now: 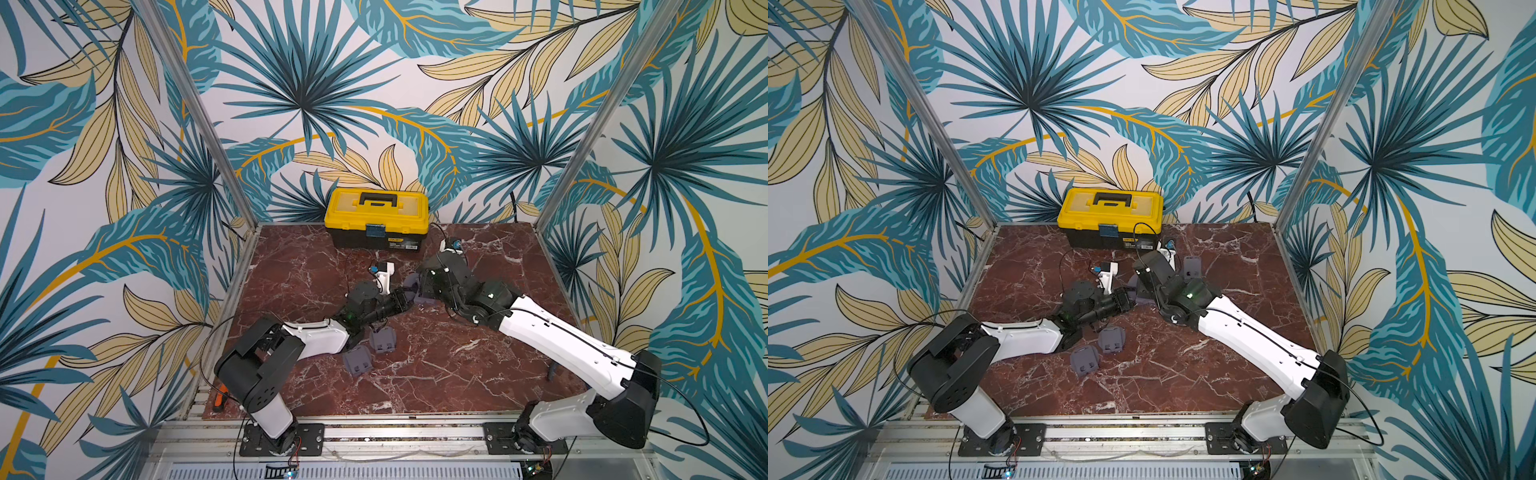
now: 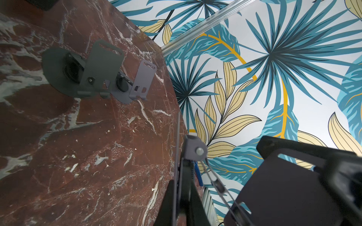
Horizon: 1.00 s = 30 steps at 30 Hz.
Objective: Open the phone stand
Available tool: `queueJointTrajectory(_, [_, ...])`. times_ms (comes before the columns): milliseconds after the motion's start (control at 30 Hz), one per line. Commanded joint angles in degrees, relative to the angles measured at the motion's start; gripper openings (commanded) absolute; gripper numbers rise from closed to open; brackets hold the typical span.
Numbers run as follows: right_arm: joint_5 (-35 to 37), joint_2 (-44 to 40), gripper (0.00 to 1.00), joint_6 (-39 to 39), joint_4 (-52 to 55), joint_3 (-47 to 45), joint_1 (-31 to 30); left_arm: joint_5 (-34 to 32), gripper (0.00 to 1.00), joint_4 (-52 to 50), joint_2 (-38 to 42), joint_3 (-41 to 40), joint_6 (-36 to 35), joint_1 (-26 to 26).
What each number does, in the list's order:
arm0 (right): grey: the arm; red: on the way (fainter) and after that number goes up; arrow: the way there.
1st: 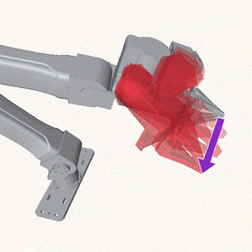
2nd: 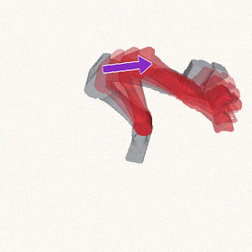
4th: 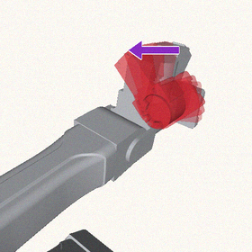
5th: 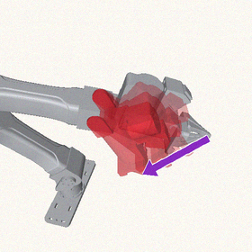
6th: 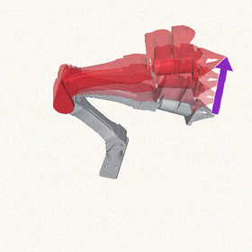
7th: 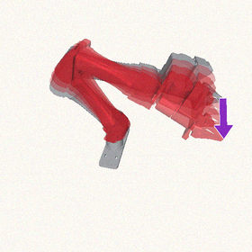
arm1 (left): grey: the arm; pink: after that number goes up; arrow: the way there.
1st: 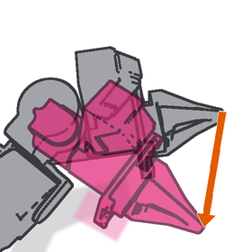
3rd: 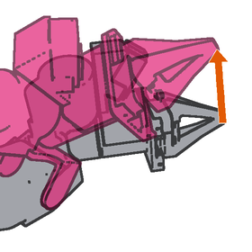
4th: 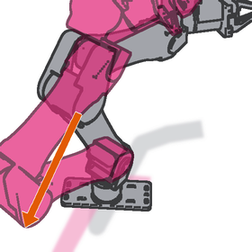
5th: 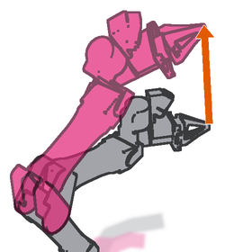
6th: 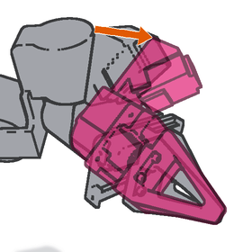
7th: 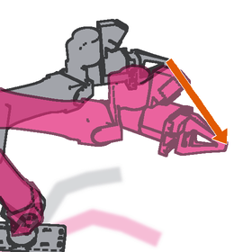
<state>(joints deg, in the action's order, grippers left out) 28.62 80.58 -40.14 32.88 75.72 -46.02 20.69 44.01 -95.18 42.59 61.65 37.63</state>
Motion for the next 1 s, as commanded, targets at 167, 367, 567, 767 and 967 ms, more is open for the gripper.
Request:
queueJointTrajectory(167, [2.84,-4.15,0.31,0.05,2.95,-1.30,-2.84,-10.11,0.00,-5.35,-3.52,-1.72,7.34,-5.19])
queueJointTrajectory(367, [2.42,-3.80,0.32,0.11,3.10,-1.20,-2.85,-9.83,0.00,-5.17,-3.20,-1.65,6.71,-5.20])
queueJointTrajectory(567, [1.71,-3.28,0.37,0.50,3.12,-0.85,-2.84,-9.69,0.00,-5.18,-2.22,-1.98,5.21,-5.11])
queueJointTrajectory(767, [1.20,-3.06,0.56,0.80,2.64,-0.83,-2.85,-9.31,0.00,-5.24,-1.86,-1.90,4.21,-4.67])
queueJointTrajectory(967, [1.24,-3.91,0.75,2.42,2.18,-0.50,-2.85,-8.65,0.00,-5.16,-2.03,-1.37,3.92,-4.40])
